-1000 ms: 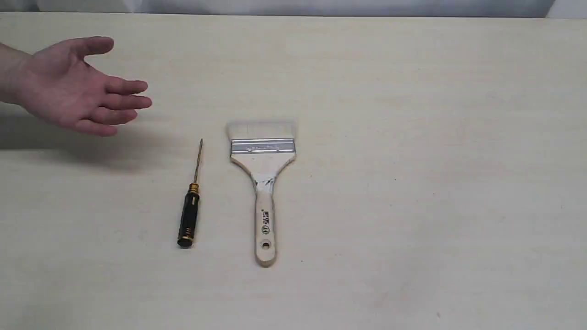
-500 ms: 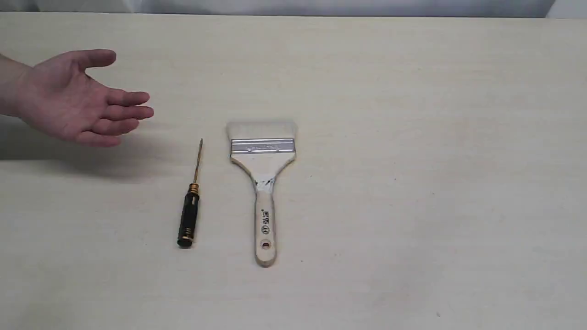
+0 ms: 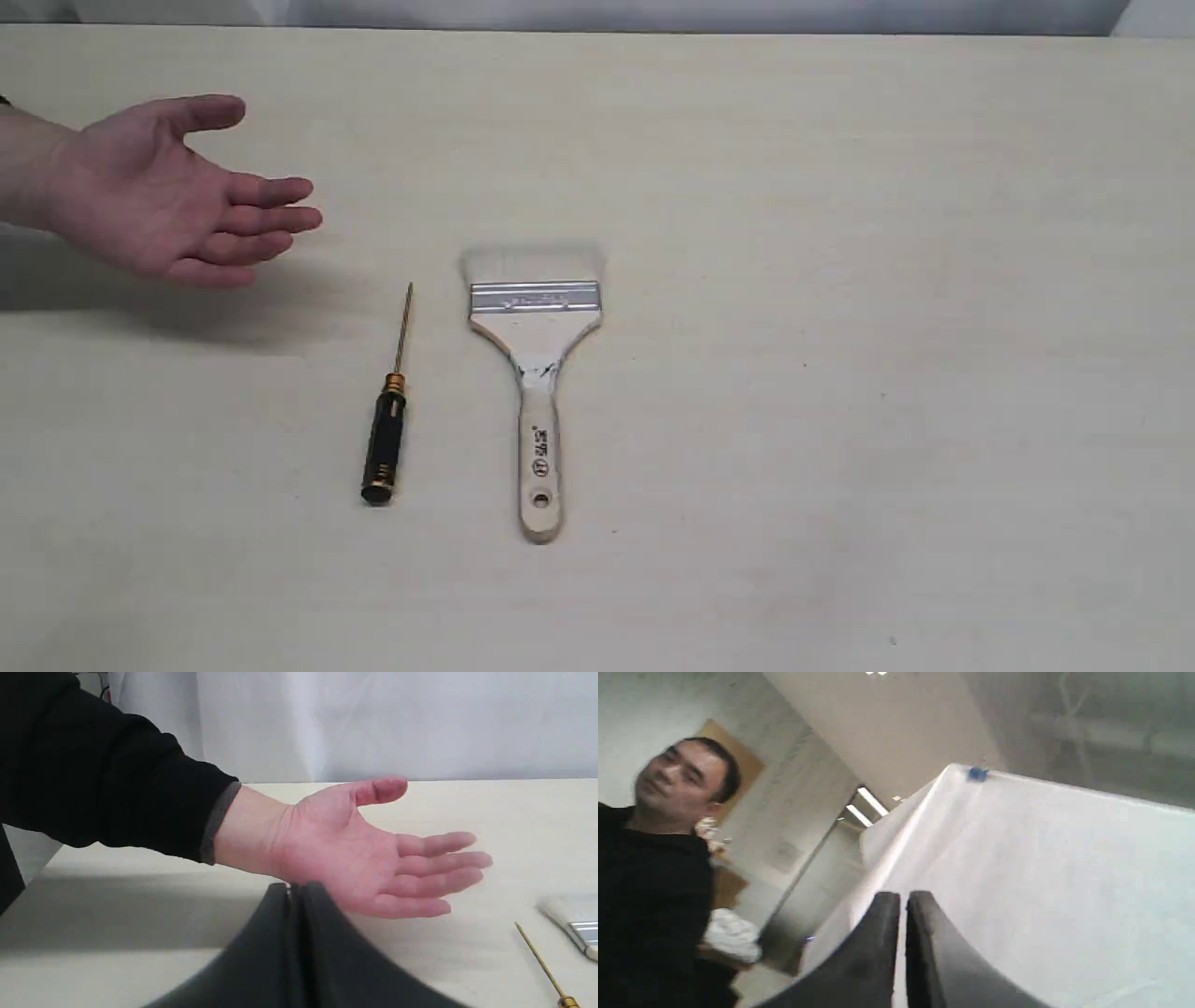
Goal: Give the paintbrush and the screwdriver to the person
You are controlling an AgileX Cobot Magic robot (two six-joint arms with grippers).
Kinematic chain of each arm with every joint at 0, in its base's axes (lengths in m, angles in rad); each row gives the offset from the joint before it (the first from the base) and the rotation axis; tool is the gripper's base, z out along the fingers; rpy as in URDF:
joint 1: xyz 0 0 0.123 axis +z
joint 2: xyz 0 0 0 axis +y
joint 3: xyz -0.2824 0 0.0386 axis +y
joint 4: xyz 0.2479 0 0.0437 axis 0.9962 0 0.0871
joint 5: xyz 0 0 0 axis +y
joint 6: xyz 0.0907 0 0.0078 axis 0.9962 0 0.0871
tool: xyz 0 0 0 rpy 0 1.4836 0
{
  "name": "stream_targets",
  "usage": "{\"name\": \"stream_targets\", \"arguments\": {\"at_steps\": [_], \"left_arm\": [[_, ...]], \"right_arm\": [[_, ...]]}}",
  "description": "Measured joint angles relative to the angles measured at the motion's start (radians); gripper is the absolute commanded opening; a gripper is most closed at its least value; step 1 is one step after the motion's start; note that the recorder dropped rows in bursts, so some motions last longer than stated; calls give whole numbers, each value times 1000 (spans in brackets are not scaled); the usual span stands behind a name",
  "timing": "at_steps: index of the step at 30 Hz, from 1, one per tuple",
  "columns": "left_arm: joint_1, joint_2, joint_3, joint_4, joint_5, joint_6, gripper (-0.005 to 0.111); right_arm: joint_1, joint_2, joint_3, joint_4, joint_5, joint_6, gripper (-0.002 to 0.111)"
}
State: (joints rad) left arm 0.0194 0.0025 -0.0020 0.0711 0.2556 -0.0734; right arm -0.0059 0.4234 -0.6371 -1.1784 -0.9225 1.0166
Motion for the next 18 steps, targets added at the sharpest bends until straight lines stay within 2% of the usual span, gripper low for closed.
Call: {"name": "stream_targets", "arguments": {"at_steps": [3,7,10,12,18], "left_arm": [[0,0,0,0,0,0,0],[0,0,0,0,0,0,0],[0,0,0,0,0,0,0],[0,0,0,0,0,0,0],[0,0,0,0,0,0,0]], "right_arm": [[0,126,-33,-103,40,52,21],[0,220,-45,-405,352,106,38],[0,276,-17,-526,574,167,46],[-2,313,9,-552,654,186,47],[-2,422,50,-561,734,189,46]]}}
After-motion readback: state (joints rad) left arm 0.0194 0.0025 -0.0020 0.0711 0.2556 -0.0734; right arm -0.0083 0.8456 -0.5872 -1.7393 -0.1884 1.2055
